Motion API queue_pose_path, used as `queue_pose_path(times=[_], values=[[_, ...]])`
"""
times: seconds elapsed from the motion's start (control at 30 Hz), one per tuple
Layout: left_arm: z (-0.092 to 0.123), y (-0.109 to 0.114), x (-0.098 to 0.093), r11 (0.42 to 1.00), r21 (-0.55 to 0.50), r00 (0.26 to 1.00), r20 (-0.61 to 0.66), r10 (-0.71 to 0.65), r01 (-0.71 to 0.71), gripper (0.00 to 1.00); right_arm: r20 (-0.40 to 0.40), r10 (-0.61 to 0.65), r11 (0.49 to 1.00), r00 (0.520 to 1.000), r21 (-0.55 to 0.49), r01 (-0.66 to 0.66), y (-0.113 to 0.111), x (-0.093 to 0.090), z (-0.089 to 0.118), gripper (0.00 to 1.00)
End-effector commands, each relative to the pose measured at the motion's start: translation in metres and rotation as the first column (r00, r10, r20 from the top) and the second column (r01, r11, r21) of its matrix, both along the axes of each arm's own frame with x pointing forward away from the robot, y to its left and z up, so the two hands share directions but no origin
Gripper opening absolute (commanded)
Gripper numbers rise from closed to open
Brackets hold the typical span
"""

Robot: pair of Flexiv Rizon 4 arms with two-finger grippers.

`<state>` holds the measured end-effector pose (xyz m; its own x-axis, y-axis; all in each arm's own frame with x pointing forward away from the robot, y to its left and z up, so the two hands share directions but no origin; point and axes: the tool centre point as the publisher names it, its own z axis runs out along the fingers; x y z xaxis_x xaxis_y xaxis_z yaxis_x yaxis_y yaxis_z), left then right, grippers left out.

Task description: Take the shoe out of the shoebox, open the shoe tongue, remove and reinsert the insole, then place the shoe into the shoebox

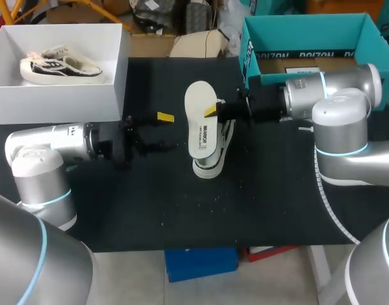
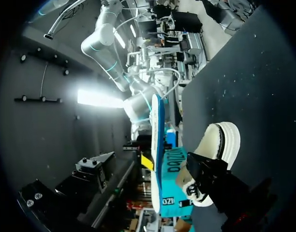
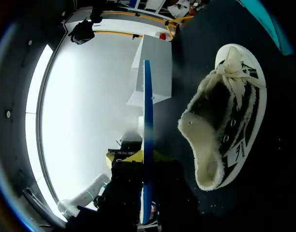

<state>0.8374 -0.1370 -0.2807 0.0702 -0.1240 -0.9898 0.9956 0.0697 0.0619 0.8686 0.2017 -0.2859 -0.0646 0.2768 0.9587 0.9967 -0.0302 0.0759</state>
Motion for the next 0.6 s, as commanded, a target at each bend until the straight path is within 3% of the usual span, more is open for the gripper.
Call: queue_pose_path(times=[0.03,0.23,0.6], values=[[-0.001,-0.009,0.009,1.000,0.010,1.000,0.016,-0.019,0.019,0.71,0.001,-0.001,1.000,1.000,0.001,0.001,0.001,0.000,-0.001,0.00],[-0.003,-0.019,0.016,1.000,-0.001,0.999,0.021,-0.025,0.025,0.50,0.001,-0.001,1.000,1.000,0.001,0.001,0.001,0.000,-0.001,0.00],[-0.004,-0.052,0.012,0.999,0.012,0.998,0.031,-0.048,0.047,0.46,0.001,-0.001,1.000,1.000,0.001,0.001,0.001,0.000,-0.001,0.00]])
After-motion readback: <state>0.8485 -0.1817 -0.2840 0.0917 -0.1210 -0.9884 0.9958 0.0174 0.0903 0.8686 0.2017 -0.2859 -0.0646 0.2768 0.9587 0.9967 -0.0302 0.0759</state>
